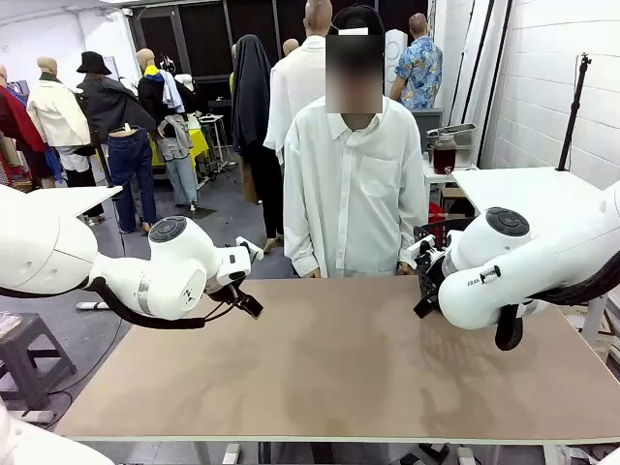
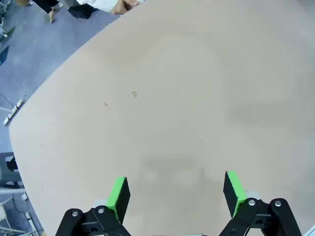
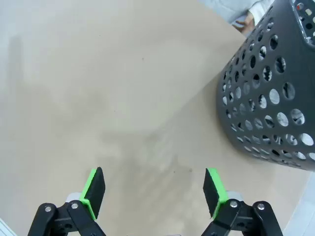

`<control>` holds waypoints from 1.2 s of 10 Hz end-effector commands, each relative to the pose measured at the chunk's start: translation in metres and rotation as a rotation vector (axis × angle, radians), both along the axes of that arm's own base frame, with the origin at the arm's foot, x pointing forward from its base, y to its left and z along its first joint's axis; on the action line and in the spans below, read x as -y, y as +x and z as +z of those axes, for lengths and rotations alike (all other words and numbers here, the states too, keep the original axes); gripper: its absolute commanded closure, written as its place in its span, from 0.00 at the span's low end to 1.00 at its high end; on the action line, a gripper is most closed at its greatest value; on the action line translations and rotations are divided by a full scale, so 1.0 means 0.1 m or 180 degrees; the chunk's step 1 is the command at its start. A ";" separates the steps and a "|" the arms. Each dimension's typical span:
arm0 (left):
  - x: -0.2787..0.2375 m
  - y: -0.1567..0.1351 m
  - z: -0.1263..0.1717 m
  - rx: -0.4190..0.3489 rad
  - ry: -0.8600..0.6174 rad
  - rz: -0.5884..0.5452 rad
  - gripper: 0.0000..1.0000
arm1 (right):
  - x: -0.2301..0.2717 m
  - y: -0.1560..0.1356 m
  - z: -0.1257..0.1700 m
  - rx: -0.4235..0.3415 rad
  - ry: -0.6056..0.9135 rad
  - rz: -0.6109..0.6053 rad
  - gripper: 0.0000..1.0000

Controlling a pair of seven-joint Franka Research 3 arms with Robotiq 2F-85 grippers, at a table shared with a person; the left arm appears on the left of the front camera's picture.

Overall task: Fold the training pants.
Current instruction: Grab both ends of the Training pants handed by a person.

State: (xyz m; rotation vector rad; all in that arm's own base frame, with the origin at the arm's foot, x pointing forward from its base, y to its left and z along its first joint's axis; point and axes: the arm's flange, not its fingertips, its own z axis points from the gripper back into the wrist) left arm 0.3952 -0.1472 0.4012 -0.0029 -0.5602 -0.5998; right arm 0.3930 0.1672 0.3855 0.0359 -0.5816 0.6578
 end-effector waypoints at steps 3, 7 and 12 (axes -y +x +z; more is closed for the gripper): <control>0.00 -0.01 0.02 0.0014 -0.0004 -0.0005 0.00 | 0.00 0.00 0.01 -0.0014 0.0056 -0.0015 0.00; 0.00 -0.01 0.02 0.0014 -0.0004 -0.0005 0.00 | 0.00 0.00 0.01 -0.0014 0.0056 -0.0015 0.00; 0.00 -0.04 0.12 0.0017 0.0026 0.0036 0.00 | 0.08 -0.03 0.24 0.0132 0.0060 0.0007 0.00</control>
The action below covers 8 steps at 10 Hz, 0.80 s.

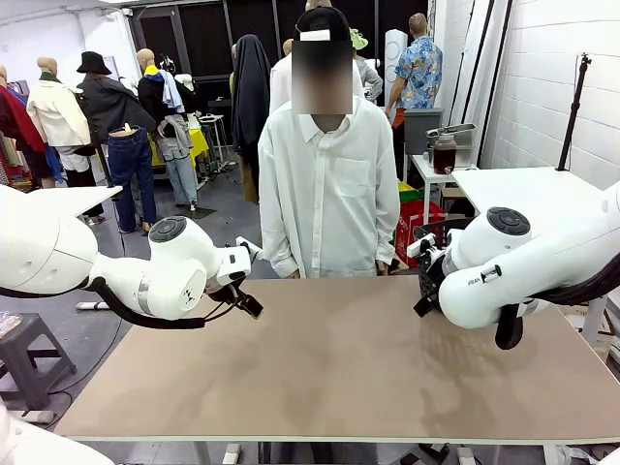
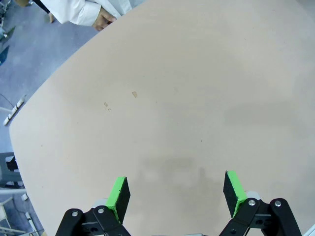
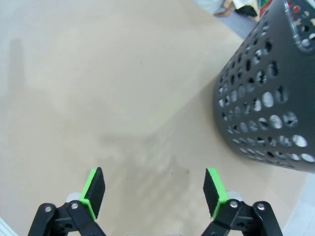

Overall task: Fold the training pants.
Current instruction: Grab both ends of the Training pants handed by a person.

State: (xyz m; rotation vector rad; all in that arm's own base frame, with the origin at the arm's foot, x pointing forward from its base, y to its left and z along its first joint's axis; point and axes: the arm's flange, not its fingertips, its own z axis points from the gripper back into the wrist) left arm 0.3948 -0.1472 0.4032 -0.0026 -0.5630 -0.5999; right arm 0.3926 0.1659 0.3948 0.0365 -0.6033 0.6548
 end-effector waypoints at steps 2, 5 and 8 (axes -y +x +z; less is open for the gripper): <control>0.02 -0.11 0.44 0.0031 0.0096 0.0076 0.00 | 0.18 -0.06 0.53 0.0212 0.0013 0.0002 0.00; 0.13 -0.25 0.97 0.0129 0.0099 0.0024 0.00 | 0.26 -0.17 0.94 0.0292 -0.0023 0.0104 0.00; 0.13 -0.34 1.32 0.0294 0.0063 0.0047 0.00 | 0.25 -0.29 1.31 0.0482 -0.0015 0.0158 0.00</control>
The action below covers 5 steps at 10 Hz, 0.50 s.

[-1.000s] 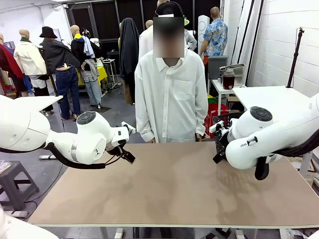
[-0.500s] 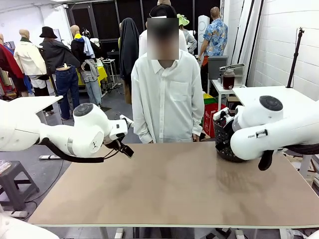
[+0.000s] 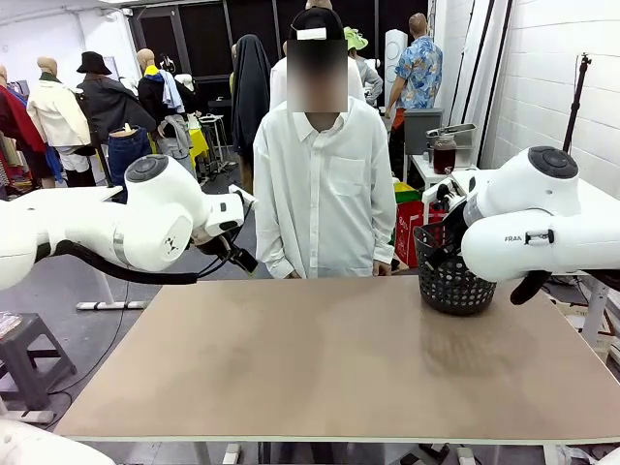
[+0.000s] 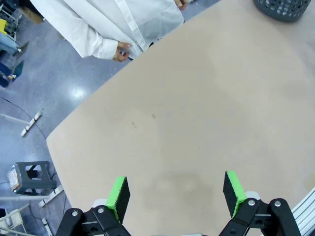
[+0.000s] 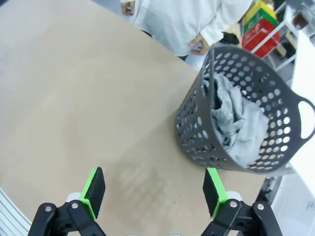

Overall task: Fold the training pants.
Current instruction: Grab both ends of the Training pants handed by a person.

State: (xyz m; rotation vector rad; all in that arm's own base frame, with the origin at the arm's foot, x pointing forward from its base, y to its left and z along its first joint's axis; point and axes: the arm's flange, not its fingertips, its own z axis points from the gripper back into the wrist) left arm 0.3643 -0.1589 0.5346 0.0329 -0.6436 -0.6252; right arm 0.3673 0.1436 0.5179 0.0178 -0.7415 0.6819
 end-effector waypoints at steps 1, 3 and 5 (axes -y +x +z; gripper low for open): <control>0.02 -0.07 0.10 0.0076 -0.0024 0.0108 0.00 | 0.03 -0.07 0.18 0.0138 -0.0065 0.0055 0.00; 0.03 -0.18 0.25 0.0182 -0.0066 0.0077 0.00 | 0.03 -0.17 0.31 0.0258 0.0005 0.0047 0.00; 0.07 -0.28 0.32 0.0160 -0.0121 -0.0002 0.00 | 0.04 -0.25 0.40 0.0293 -0.0016 0.0037 0.00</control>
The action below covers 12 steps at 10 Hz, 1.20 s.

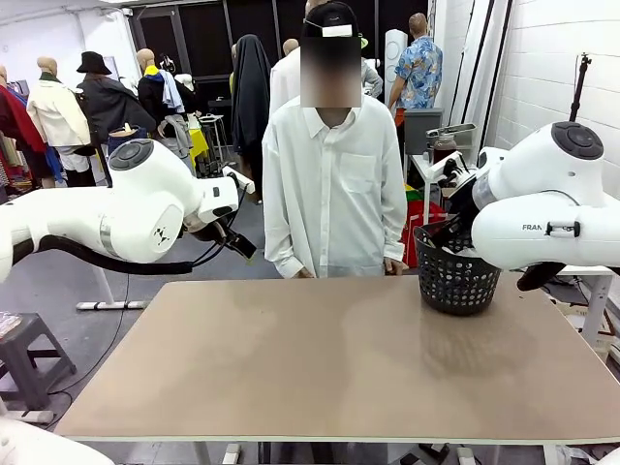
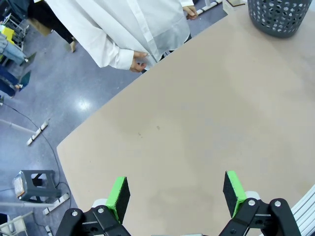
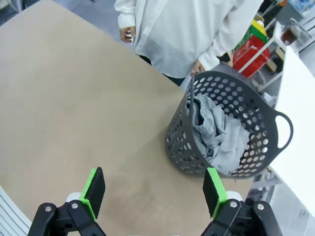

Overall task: Fold the training pants.
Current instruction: Grab both ends of the Training pants handed by a person.

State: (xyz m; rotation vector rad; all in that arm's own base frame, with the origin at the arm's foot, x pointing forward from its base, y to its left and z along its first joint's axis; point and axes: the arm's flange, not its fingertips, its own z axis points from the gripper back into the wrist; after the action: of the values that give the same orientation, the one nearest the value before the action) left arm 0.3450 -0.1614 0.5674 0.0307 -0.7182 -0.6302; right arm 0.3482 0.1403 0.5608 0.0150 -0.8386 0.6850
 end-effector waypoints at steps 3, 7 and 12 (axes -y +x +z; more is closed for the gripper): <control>0.04 -0.18 0.10 -0.0086 -0.0042 0.0030 0.00 | -0.02 -0.07 0.03 0.0012 -0.0100 0.0020 0.00; 0.04 -0.09 0.06 -0.0011 0.0006 -0.0046 0.00 | -0.02 -0.05 0.04 0.0015 -0.0014 0.0019 0.00; 0.04 -0.09 0.06 -0.0011 0.0006 -0.0046 0.00 | -0.02 -0.05 0.04 0.0015 -0.0014 0.0019 0.00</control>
State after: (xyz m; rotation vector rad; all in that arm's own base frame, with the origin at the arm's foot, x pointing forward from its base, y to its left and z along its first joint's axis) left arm 0.3335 -0.1648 0.5731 0.0260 -0.7039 -0.6452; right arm 0.3429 0.1417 0.5650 0.0117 -0.8383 0.6916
